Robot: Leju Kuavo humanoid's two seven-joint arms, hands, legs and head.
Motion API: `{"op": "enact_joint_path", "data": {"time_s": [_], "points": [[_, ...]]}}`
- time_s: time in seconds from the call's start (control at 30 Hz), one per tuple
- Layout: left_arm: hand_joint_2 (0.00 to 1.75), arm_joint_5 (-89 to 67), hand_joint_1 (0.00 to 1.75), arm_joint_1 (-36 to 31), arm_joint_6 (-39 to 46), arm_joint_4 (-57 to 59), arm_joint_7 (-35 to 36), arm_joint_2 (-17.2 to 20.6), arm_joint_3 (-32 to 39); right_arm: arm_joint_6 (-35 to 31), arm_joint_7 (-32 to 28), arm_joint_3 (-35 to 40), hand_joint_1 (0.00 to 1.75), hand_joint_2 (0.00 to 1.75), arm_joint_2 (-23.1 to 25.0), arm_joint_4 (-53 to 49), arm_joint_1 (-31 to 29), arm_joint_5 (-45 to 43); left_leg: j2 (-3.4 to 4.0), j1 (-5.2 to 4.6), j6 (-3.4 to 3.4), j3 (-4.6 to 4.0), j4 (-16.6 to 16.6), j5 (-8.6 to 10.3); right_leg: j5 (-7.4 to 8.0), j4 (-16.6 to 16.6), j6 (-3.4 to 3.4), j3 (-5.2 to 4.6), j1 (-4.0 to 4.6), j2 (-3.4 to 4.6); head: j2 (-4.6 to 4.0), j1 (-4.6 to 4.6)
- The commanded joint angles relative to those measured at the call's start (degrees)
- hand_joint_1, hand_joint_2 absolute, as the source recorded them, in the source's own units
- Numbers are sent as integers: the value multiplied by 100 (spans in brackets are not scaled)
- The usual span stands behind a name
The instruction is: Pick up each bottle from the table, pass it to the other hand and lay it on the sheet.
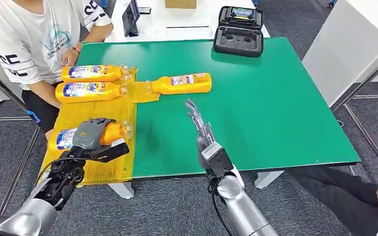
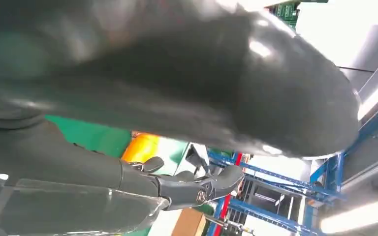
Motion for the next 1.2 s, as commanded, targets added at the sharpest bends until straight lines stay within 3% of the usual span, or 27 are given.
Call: {"op": "enact_joint_path", "data": {"time_s": [0.03, 0.13, 0.4, 0.7, 0.77, 0.83, 0.9, 0.97, 1.07, 1.1, 1.2], "points": [[175, -28, 175, -539, -753, 703, 8, 318, -692, 200, -61, 62, 0, 0, -96, 524, -243, -111, 7, -1, -2, 48, -7, -18, -16, -8, 0, 48, 1, -4, 0, 0], [175, -122, 175, -710, -1302, 851, -33, 436, -952, 322, -96, 74, 0, 0, -53, 717, -327, -91, 8, 0, -4, 43, -5, -17, -14, -6, -1, 41, 2, -1, 0, 2], [175, -173, 175, -895, -1659, 1041, -28, 484, -1144, 429, -132, 77, 0, 0, -36, 943, -416, -113, 7, 1, -2, 17, -2, -6, -4, -3, -1, 16, 2, 2, 0, 2], [175, -27, 173, -1366, -2463, 1472, -213, 297, -1342, 442, -123, 104, 0, 0, 23, 1171, -629, -126, 3, -2, -4, 40, -4, -12, -13, -4, 0, 41, 0, -6, 0, 2], [175, 77, 155, -1358, -2475, 1484, -268, 295, -1295, 427, -127, 128, 0, 0, 36, 1160, -584, -111, 1, -2, -4, 36, -4, -10, -13, -3, -1, 38, 0, -7, 0, 2], [175, 205, 56, -1272, -2592, 1453, -379, 322, -1255, 418, -125, 141, 0, 0, -4, 1001, -431, -82, 2, -1, -4, 31, -5, -7, -9, -5, 0, 32, 1, -4, 0, 2], [175, 217, 56, -1236, -2571, 1445, -388, 328, -1251, 417, -126, 142, 0, 0, -17, 1005, -407, -79, 2, -2, -3, 24, -7, -4, -7, -6, 0, 25, -1, -3, 0, 0], [175, 309, 7, -1218, -2659, 1425, -467, 323, -1245, 407, -126, 127, 0, 0, -25, 990, -390, -81, 2, -3, -4, 49, -12, -13, -16, -10, 0, 50, -1, -6, 0, 0], [175, 484, 0, -1212, -2763, 1413, -564, 301, -1175, 389, -126, 110, 0, 0, -21, 960, -356, -79, 2, -2, -4, 52, -11, -13, -15, -10, 0, 52, 0, -6, 0, 0], [0, 504, 0, -1200, -2786, 1413, -582, 304, -1178, 387, -127, 113, 0, 0, -12, 951, -330, -79, 1, -2, -3, 30, -6, -6, -8, -6, 1, 31, -1, -3, 0, 0], [0, 667, 0, -1220, -3029, 1469, -734, 319, -1223, 384, -78, 102, 0, 0, 12, 831, -250, -20, 2, -3, -3, 31, -7, -6, -8, -6, 1, 31, -1, -3, 0, 0]]}}
